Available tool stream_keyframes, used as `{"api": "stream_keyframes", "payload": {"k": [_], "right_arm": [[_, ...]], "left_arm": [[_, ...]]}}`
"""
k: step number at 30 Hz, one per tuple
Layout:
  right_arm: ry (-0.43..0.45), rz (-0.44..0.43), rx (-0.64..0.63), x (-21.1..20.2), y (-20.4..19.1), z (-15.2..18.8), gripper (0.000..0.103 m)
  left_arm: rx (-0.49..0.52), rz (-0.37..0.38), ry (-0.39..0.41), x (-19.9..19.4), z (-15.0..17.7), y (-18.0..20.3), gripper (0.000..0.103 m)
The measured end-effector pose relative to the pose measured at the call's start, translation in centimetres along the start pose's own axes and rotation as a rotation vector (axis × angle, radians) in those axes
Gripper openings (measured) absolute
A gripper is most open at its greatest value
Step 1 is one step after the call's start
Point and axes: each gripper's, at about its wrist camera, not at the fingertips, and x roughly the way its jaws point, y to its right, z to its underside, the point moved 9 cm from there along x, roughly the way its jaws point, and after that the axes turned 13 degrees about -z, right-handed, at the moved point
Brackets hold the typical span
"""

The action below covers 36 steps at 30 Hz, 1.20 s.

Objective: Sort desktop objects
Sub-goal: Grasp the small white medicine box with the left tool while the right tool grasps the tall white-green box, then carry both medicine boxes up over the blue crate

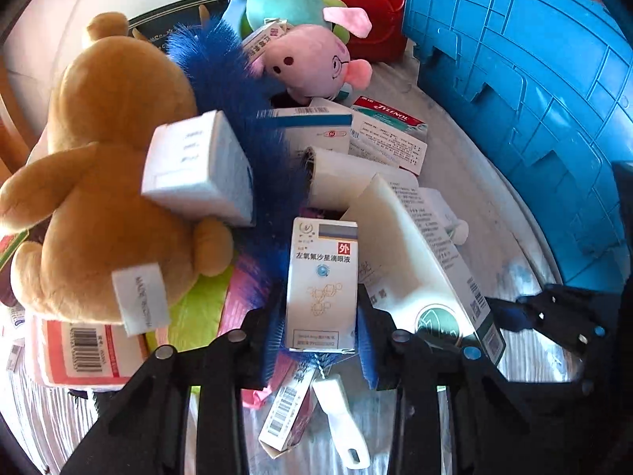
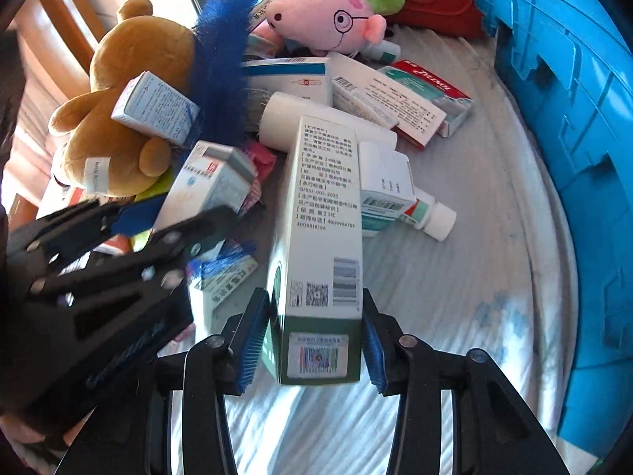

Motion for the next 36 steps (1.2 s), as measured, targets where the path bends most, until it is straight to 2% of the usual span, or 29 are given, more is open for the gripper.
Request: {"api": "stream_keyframes", "payload": {"k": [3,6,13,36], "right_arm": [[-0.014,0.004,-0.021,0.9,-0.4,-0.1,0.040],[0.011,0.050,-0.063,0.2,-1.2,-0.1,0.035],[0.097,0.136,-0.146,-4.5,-2.4,-0.9,0.034],[0.418,0.219,-0.240,-20.2,-7.1,-4.4,0.034]], "left_arm": [[0.001,-0.002,0.009,-0.3,-0.1,-0.1,0.031],[-0.002,-0.002,0.032,-1.5,-0.1,-0.3,0.030],[-0.030,-0.018,0.088,-4.6,-0.6,-1.5,0.030],[-0.066,-0.088,0.387,-19.4,-6.2,-2.9,0.030]]}}
